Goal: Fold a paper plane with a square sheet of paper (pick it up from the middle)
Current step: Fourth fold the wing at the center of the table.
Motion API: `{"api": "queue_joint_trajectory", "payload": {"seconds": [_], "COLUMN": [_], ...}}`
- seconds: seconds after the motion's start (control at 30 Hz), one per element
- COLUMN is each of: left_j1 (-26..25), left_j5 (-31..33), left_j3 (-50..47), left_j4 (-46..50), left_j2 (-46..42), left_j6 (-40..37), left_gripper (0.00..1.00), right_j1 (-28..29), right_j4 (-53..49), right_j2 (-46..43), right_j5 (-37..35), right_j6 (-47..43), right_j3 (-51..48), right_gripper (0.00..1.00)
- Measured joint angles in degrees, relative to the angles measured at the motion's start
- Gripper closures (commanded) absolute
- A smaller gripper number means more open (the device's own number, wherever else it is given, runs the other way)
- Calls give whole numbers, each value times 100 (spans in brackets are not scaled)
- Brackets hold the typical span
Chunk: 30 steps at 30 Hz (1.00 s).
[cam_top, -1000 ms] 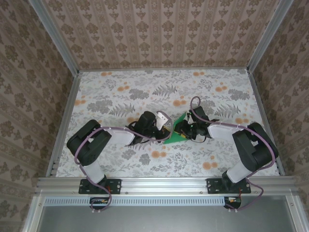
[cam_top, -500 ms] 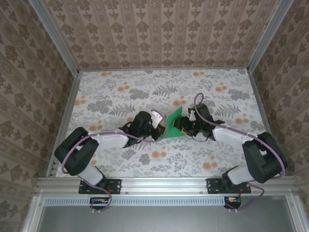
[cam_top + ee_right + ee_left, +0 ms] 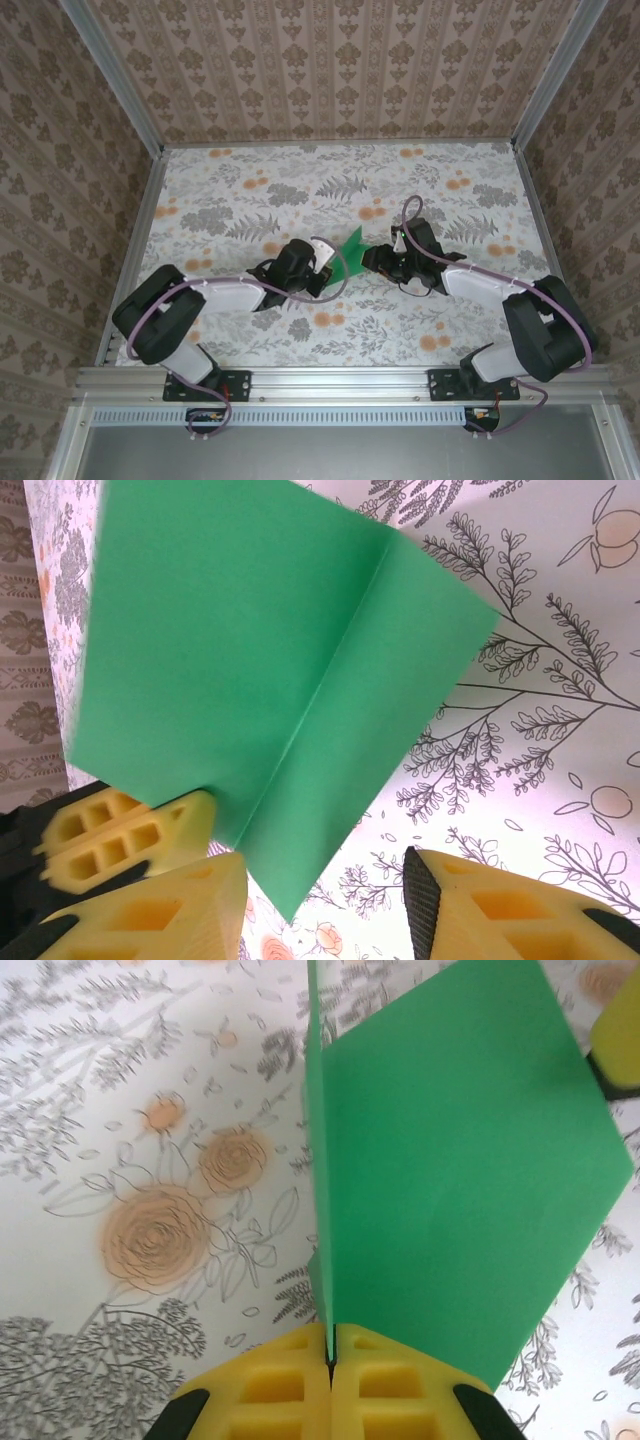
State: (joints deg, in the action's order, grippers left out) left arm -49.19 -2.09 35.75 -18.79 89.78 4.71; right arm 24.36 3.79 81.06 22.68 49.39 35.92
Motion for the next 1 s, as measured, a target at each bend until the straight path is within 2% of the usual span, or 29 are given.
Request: {"api": "queue_joint_trajectory", "payload": {"seconds": [0.37,0.6,0.8,1.0], "left_j1": [-382,-358,-188,-66], "left_j5": [-210,-518,-988,-1436], "left_j3": [251,487,931,973], "left_j4": [-13,205,632,710], "left_j2": [608,667,667,728], "left_j6": [66,267,514,693], "left_gripper": [97,97,95,93], "right_j1": [7,7,7,7], "right_j4": [39,271,527,699], "right_j2": [-179,155,157,361], "right_j5": [-160,-114,-72,-31], "right_j6": [-136,-155,-190,-188], "right_j3": [-105,-184,-337,-348], "right_gripper": [60,61,60,60]}}
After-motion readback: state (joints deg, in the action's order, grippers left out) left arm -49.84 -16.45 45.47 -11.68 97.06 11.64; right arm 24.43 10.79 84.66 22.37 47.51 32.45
